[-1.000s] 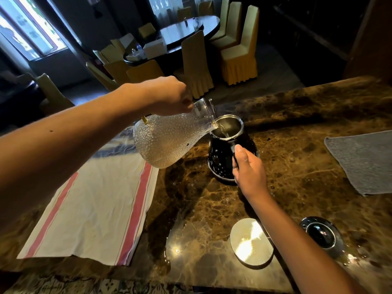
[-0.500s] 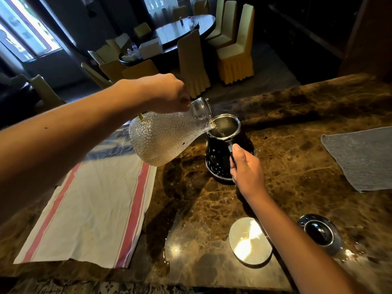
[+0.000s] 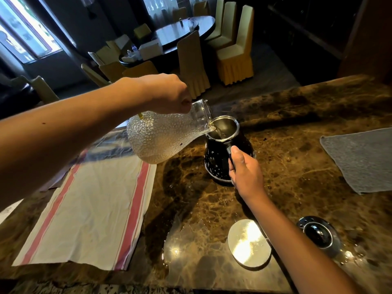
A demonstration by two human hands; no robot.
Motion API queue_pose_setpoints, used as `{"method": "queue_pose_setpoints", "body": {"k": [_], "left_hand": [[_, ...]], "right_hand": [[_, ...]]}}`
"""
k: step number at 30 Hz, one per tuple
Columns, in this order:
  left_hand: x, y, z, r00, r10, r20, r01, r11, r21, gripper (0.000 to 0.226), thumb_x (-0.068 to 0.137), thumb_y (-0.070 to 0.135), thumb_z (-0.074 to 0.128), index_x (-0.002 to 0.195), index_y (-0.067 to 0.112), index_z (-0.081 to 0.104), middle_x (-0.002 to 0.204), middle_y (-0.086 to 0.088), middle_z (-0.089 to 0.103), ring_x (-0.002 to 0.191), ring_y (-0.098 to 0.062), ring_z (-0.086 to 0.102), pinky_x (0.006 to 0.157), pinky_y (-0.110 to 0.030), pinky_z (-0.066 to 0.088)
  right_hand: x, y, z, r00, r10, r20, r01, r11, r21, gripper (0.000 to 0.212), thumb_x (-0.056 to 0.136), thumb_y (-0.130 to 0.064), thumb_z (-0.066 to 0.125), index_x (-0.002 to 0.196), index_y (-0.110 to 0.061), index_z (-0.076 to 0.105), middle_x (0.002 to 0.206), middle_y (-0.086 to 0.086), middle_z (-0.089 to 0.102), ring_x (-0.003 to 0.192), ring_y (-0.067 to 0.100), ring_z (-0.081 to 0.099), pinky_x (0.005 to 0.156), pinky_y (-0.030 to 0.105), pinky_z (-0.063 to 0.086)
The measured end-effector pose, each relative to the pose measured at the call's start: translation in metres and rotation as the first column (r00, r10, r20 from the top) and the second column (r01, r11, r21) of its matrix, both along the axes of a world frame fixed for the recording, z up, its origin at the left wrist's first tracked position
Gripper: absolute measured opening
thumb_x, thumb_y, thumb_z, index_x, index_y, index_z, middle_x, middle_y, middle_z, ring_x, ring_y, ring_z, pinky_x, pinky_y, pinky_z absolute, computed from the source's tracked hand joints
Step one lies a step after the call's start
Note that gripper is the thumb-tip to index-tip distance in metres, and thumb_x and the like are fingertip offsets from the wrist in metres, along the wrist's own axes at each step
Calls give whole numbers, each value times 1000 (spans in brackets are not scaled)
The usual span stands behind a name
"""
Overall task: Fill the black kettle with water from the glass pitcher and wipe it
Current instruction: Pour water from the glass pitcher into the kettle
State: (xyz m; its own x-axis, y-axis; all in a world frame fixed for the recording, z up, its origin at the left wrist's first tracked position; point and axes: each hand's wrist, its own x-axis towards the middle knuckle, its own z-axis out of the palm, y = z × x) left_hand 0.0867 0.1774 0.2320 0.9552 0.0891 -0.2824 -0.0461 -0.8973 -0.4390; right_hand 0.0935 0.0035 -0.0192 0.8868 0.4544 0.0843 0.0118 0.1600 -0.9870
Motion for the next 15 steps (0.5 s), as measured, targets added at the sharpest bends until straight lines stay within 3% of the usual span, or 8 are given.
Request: {"method": "queue_pose_setpoints", "body": {"k": [4, 15], "left_hand": [[3, -5, 2, 1000, -22, -13, 23, 999, 38, 32, 104, 33, 48, 110, 10, 70, 94, -11, 67, 84, -31, 66, 82, -47, 60], [9, -6, 4, 999, -27, -32, 29, 998, 50, 34, 103, 36, 50, 112, 12, 71, 95, -9, 68, 83, -29, 67, 81, -47, 61]], "right_hand": [[1, 0, 0, 1000, 2, 16, -2, 1000, -19, 56, 95, -66, 41, 69, -17, 45, 57, -6, 38, 47, 7, 33, 51, 28, 26], [-1, -2, 5, 1000, 24, 3, -24, 999, 27, 56, 93, -64, 41, 71, -13, 45, 58, -6, 37, 45, 4, 31, 44, 19, 26]]}}
